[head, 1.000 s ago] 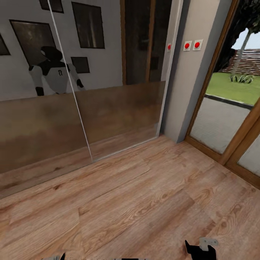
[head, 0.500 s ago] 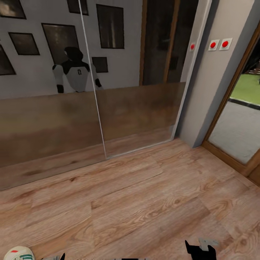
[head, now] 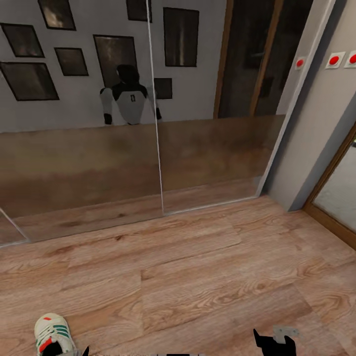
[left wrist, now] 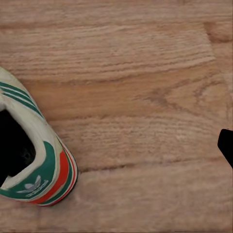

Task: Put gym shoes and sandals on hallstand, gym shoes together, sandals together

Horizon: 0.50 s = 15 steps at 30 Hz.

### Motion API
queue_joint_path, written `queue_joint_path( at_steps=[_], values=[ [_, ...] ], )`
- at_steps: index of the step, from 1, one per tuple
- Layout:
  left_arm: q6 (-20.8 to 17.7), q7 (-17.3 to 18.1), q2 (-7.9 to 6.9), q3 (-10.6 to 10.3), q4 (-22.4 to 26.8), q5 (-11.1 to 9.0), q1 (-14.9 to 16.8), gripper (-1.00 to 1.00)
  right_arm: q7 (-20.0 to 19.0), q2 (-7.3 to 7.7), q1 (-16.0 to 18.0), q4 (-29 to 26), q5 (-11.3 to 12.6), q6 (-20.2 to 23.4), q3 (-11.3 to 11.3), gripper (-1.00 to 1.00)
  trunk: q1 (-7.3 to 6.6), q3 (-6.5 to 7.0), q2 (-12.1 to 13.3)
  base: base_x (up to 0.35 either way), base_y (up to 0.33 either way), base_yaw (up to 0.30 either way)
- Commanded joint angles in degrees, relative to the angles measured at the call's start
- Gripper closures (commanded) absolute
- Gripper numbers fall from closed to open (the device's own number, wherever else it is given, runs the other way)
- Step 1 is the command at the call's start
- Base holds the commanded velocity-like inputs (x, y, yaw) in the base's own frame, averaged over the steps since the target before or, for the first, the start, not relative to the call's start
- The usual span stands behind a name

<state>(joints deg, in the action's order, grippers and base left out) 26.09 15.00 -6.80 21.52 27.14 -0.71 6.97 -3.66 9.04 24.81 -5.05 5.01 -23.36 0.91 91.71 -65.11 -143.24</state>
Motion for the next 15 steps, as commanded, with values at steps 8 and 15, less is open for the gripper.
queue_joint_path(
  at_steps=[8,15],
  values=[
    [0.07,0.55,0.04,0.36,-0.07,-0.08,0.06,-1.0,-0.38,0.02,0.0,0.04,0.53,-0.19,0.04,-1.0,-0.01,-0.04,-0.02,0.0,0.0,0.279],
    [0.09,0.55,0.04,0.36,-0.07,-0.08,0.06,-1.0,-0.38,-0.3,-0.02,0.04,0.53,-0.19,0.04,-1.0,-0.01,-0.04,-0.02,0.0,0.0,0.279]
  ],
)
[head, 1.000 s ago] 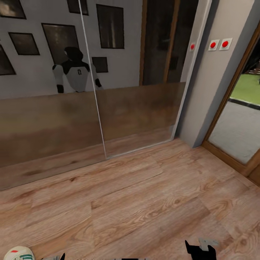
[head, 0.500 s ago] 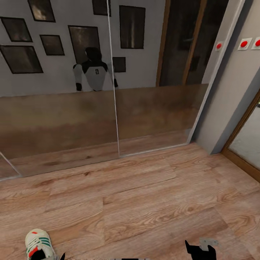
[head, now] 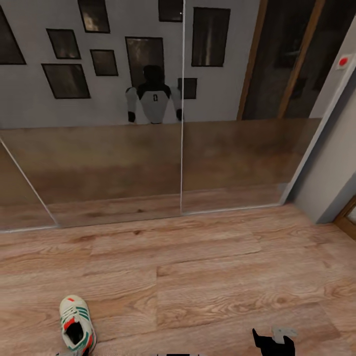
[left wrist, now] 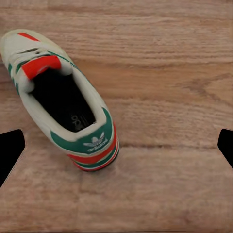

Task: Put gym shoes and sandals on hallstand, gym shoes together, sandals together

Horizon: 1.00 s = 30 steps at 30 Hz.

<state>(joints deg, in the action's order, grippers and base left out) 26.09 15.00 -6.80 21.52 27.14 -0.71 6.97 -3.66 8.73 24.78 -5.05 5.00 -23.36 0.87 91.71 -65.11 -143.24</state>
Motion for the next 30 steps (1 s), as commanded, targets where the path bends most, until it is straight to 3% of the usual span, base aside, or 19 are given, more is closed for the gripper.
queue_joint_path(
  at_steps=[1,30],
  values=[
    [0.09,0.55,0.04,0.36,-0.07,-0.08,0.06,-1.0,-0.38,-0.02,0.01,0.04,0.53,-0.19,0.08,-1.0,-0.01,-0.04,-0.02,0.0,0.0,0.279],
    [0.36,0.55,0.04,0.36,-0.07,-0.14,0.06,-1.0,-0.38,-0.11,0.03,0.04,0.53,-0.37,0.09,-1.0,-0.01,0.56,-0.02,0.0,0.0,0.267]
  ],
)
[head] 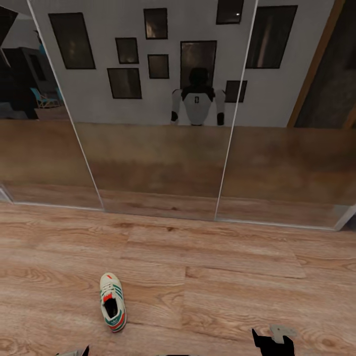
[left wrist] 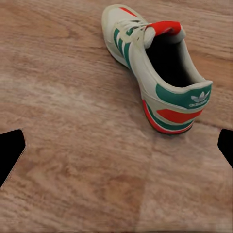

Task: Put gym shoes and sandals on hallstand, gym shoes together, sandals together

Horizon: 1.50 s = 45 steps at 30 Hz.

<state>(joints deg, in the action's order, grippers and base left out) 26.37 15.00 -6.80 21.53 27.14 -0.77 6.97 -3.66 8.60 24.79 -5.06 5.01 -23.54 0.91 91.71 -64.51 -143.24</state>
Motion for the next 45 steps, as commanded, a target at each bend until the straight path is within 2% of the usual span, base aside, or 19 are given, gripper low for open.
queue_joint_path(
  at_steps=[1,29,45],
  values=[
    [0.08,0.55,0.04,0.36,-0.06,-0.09,0.06,-1.0,-0.38,0.01,0.01,0.05,0.53,-0.19,0.06,-1.0,-0.01,0.02,-0.02,0.0,0.0,0.222],
    [0.04,0.47,0.04,0.36,-0.06,0.05,0.06,-1.0,-0.38,0.01,0.01,0.05,0.53,-0.19,0.06,-1.0,-0.01,1.86,-0.02,0.008,-0.003,0.204],
    [0.06,0.47,0.04,0.35,-0.06,0.07,0.06,-1.0,-0.38,0.01,0.04,0.05,0.53,-0.19,0.06,-1.0,-0.01,2.94,-0.02,0.162,-0.169,0.192]
  ],
)
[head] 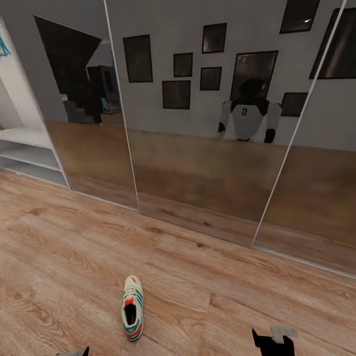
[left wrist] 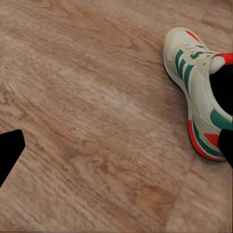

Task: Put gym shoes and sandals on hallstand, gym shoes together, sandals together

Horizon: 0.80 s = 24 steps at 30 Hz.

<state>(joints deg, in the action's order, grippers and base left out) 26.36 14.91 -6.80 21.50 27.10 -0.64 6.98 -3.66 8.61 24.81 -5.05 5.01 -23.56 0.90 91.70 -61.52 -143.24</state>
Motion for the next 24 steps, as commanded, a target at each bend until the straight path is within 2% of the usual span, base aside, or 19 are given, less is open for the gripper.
queue_joint_path(
  at_steps=[1,13,24],
  values=[
    [0.08,0.56,0.04,0.38,-0.03,-0.08,0.05,-1.0,-0.38,0.01,0.01,0.04,0.53,-0.17,0.06,-1.0,0.0,0.02,-0.02,0.058,-0.254,0.192],
    [0.09,0.56,0.04,0.39,-0.03,-0.15,0.05,-1.0,-0.38,0.01,0.0,0.04,0.53,-0.17,0.06,-1.0,0.0,0.84,-0.02,0.012,-0.268,0.192],
    [0.1,0.56,0.04,0.39,-0.03,-0.23,0.05,-1.0,-0.38,0.01,-0.01,0.04,0.53,-0.15,0.06,-1.0,0.0,1.58,-0.02,-0.107,-0.265,0.192]
  ],
)
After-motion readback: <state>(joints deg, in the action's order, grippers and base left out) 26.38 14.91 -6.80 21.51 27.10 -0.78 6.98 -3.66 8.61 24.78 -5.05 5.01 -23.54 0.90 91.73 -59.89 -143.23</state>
